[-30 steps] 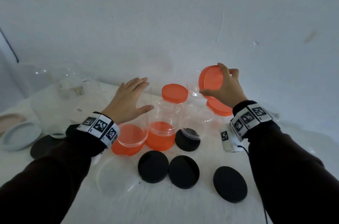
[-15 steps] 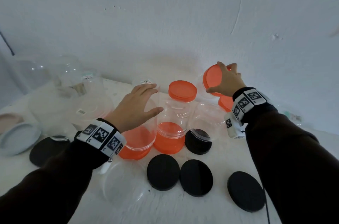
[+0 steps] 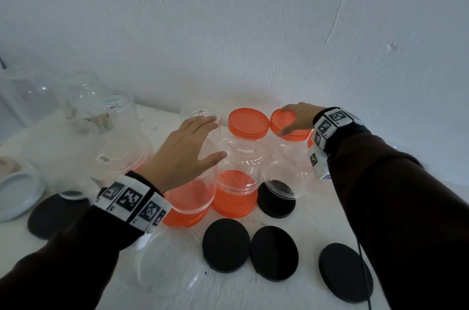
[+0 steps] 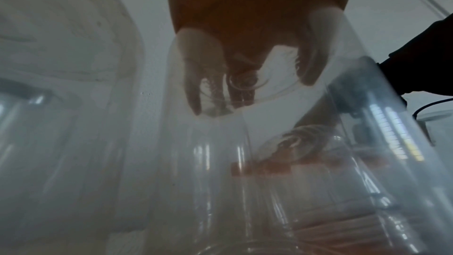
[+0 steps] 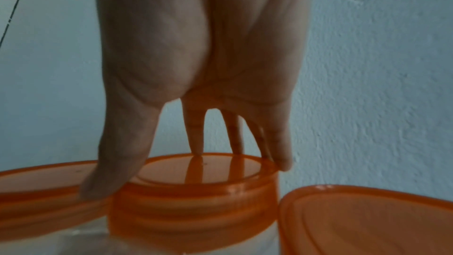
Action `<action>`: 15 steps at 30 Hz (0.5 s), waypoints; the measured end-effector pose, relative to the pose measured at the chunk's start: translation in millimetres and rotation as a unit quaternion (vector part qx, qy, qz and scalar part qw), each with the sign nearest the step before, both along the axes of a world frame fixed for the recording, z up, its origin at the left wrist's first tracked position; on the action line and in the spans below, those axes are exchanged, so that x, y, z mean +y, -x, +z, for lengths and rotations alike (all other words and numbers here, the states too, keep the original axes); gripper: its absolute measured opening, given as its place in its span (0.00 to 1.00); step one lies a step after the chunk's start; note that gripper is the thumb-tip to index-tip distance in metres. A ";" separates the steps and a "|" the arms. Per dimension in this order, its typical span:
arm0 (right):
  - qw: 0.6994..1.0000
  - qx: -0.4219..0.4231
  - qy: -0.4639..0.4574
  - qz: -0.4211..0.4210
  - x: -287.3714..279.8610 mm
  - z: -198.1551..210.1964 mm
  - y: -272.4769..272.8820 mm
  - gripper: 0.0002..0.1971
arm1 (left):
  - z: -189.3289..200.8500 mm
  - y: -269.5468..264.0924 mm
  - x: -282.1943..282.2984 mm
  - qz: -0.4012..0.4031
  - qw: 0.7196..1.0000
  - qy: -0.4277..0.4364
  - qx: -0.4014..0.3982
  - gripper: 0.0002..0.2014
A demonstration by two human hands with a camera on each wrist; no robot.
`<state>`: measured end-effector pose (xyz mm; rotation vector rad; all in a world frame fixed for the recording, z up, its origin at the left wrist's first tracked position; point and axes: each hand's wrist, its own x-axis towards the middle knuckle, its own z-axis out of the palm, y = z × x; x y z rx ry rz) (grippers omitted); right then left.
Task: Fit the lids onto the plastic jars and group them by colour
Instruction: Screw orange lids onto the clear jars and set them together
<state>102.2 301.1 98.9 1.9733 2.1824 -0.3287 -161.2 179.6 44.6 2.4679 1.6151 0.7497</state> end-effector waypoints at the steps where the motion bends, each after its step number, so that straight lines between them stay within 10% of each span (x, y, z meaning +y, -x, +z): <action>1: 1.000 -0.013 0.008 0.003 0.9 -0.4 -0.1 0.38 | 0.0 -0.1 -0.1 -0.001 1.000 0.000 -0.001 0.42; 15: 0.995 0.078 -0.041 0.051 -19.9 16.6 -6.1 0.33 | 4.2 -1.5 -3.6 0.004 1.000 0.018 -0.001 0.43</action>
